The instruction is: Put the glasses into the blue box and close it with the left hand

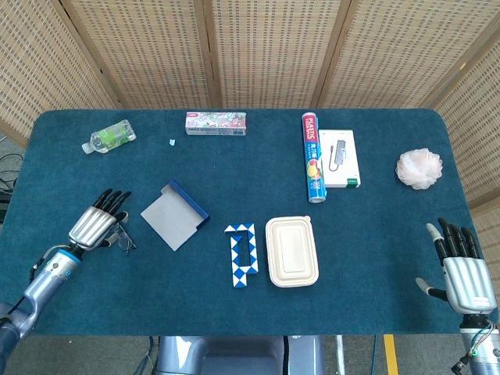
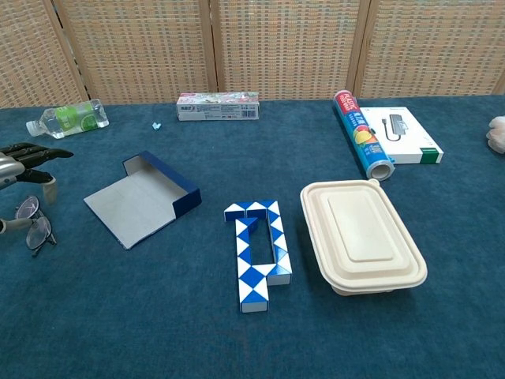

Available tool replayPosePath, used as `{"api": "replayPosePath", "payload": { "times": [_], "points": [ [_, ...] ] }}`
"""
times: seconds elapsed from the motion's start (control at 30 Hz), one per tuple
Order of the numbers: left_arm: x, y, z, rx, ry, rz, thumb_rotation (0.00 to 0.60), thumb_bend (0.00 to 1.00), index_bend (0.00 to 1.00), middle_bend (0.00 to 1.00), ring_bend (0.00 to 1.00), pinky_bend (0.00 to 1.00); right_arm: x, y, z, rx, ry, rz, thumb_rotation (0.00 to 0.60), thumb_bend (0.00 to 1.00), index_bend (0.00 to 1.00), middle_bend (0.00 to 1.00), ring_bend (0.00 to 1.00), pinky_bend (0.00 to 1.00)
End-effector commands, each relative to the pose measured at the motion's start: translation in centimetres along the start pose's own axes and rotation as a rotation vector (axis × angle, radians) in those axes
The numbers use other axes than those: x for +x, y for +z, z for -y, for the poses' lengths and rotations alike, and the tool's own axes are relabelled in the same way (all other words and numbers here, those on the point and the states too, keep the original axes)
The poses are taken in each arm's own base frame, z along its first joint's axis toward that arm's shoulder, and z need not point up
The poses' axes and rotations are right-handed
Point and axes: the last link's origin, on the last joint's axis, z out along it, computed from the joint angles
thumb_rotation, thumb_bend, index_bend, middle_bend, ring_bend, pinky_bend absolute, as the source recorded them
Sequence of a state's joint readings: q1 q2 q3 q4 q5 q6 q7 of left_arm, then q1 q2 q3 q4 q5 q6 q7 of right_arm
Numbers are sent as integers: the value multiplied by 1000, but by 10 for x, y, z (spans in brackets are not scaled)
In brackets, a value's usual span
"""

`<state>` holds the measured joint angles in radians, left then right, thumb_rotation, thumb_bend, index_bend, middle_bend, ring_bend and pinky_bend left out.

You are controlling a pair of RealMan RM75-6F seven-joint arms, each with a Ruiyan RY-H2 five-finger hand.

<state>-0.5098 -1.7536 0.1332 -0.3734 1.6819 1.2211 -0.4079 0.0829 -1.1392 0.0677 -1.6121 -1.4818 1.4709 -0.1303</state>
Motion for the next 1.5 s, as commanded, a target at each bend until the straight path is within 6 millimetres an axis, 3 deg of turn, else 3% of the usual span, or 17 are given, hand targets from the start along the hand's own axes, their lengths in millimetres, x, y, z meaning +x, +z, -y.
{"api": "replayPosePath", "payload": {
  "times": [0.03,0.47,0.7,0.97,1.27,1.5],
  "points": [
    [0,1,0,1,1,2,600,349,453,0,0,0,0,0,0,0,0,0,600,28,0,0,0,0],
    [-4,-1,3,16,19,27,600,385,555,0,0,0,0,0,0,-1,1,0,600,28,0,0,0,0],
    [-4,-1,2,15,21,21,600,502,626,0,0,0,0,0,0,-1,2,0,600,28,0,0,0,0],
    [12,2,2,2,-12,-57,600,541,633,0,0,0,0,0,0,0,3,1,600,28,0,0,0,0],
    [42,21,-11,-49,-33,-163,600,540,633,0,0,0,0,0,0,1,5,2,600,28,0,0,0,0],
    [65,58,-49,-111,-24,-199,600,538,633,0,0,0,0,0,0,2,5,5,600,28,0,0,0,0]
  ]
}}
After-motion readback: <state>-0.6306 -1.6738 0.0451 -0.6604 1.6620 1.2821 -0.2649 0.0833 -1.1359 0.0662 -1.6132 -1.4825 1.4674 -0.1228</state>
